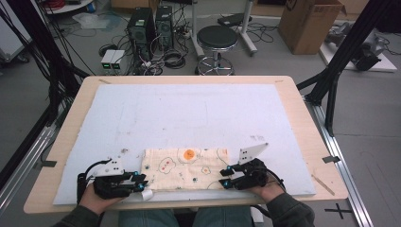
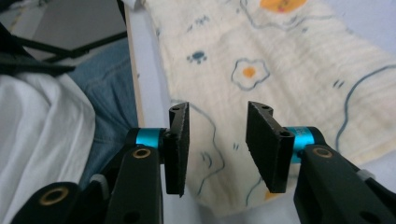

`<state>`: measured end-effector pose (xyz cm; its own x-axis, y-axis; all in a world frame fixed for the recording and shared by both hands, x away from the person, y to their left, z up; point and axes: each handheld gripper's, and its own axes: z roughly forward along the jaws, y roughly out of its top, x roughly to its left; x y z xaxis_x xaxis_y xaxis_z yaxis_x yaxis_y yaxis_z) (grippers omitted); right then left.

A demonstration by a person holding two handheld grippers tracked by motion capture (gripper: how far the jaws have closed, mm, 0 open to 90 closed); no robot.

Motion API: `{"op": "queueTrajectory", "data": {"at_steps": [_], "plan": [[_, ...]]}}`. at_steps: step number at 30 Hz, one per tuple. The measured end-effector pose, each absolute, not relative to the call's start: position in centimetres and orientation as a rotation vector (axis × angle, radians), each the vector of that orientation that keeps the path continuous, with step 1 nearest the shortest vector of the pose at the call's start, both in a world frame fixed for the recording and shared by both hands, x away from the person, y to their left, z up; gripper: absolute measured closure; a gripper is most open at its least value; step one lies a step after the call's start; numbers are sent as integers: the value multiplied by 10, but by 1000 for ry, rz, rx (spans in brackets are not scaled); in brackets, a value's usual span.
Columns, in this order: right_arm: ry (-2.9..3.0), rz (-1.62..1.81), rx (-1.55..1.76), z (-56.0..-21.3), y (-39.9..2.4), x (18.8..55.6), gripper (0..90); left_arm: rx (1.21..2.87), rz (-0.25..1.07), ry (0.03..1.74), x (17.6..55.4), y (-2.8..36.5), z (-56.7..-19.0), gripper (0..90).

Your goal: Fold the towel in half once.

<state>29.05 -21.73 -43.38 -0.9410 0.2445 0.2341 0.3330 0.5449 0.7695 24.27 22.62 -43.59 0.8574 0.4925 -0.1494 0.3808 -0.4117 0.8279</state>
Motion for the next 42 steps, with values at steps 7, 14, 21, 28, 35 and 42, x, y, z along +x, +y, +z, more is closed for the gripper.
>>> {"op": "queueTrajectory", "data": {"at_steps": [7,14,21,28,35,42], "plan": [[-2655,-1418,-564,-431,-219,296,541,2009,162,664,246,229,-433,637],[-2638,-1488,-658,-427,-222,301,496,1981,190,678,248,230,-430,615],[-2659,-1490,-702,-426,-221,305,447,1966,204,691,253,230,-429,588],[-2678,-1478,-722,-426,-219,310,411,1965,226,715,258,230,-428,552],[-2678,-1475,-776,-422,-218,321,372,1967,257,749,270,227,-423,512],[-2675,-1495,-765,-414,-216,330,365,1952,276,763,280,224,-416,493]]}}
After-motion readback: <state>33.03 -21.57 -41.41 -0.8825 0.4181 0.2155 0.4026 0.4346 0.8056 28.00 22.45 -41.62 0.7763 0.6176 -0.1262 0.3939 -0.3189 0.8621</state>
